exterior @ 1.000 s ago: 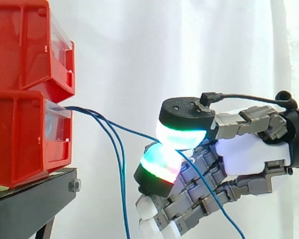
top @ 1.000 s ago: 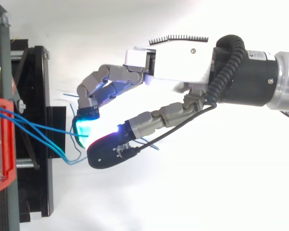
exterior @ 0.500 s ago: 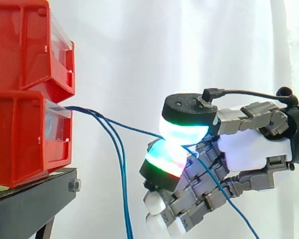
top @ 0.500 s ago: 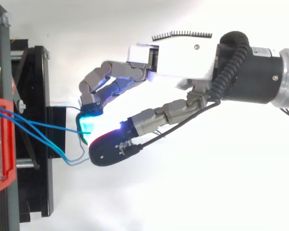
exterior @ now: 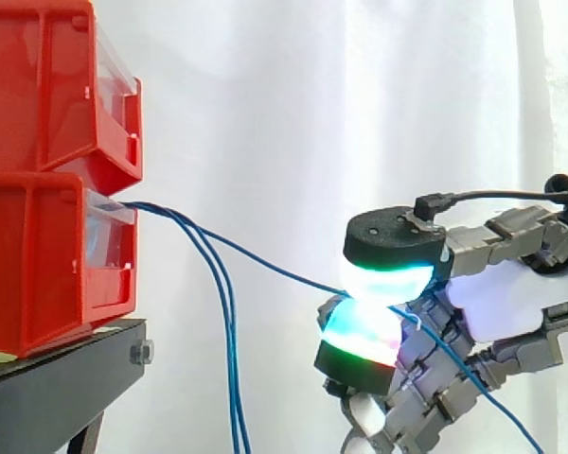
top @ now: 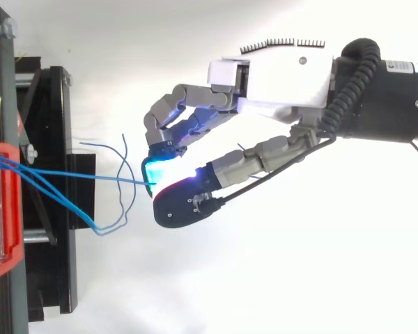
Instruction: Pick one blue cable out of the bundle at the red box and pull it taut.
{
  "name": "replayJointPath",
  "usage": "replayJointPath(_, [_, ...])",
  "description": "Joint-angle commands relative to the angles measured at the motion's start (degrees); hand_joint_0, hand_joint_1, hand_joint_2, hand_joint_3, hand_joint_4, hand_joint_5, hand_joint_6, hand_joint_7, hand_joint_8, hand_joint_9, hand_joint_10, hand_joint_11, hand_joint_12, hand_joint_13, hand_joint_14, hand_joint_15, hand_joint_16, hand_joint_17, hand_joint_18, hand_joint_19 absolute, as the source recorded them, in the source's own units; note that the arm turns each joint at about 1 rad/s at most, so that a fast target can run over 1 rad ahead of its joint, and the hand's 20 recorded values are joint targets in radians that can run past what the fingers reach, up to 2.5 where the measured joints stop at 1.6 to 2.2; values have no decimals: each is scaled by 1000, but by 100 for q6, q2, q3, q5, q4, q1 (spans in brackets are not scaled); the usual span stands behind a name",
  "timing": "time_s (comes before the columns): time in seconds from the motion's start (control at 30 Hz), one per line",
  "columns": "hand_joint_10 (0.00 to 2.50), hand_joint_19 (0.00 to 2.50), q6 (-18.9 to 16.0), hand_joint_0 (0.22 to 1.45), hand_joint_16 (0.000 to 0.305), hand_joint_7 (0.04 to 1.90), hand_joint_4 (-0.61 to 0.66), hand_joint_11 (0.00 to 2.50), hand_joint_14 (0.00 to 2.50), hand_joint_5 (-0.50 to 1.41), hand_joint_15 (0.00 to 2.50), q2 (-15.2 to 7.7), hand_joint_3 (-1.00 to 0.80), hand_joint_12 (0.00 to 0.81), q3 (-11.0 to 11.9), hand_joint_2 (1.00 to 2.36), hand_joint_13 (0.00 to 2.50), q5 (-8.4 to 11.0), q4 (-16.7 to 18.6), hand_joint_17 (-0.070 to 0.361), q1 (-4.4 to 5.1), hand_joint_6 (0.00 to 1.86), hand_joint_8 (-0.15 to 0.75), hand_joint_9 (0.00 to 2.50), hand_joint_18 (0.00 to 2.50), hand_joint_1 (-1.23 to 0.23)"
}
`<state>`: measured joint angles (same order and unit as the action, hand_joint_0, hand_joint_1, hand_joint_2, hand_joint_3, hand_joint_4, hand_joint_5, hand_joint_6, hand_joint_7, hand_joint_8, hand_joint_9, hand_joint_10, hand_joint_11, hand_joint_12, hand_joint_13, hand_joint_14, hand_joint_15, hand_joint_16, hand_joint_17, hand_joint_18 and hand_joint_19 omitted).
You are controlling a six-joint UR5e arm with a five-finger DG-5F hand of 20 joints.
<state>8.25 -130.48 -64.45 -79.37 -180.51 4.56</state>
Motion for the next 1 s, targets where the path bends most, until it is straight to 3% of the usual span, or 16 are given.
replayJointPath(0.0, [19, 248, -25, 639, 57, 1257, 92, 1075, 13, -155, 341, -4, -2, 359, 2, 1018, 668, -8, -19, 128, 1, 922, 374, 977, 507, -762])
replayJointPath(0.17, [18, 248, -25, 639, 57, 1246, 88, 1151, 14, -156, 357, 5, -7, 358, 2, 1018, 678, -8, -37, 128, 19, 923, 372, 1018, 505, -759])
replayJointPath(0.43, [4, 256, -25, 639, 57, 1220, 76, 1669, 15, -160, 386, -4, -17, 361, 2, 1018, 708, -8, -37, 128, 19, 926, 328, 1194, 505, -755])
replayJointPath(0.97, [1, 258, -25, 637, 56, 1207, 75, 1708, 15, -163, 384, 5, -30, 362, 2, 1018, 709, -8, -37, 127, 27, 926, 337, 1238, 498, -749])
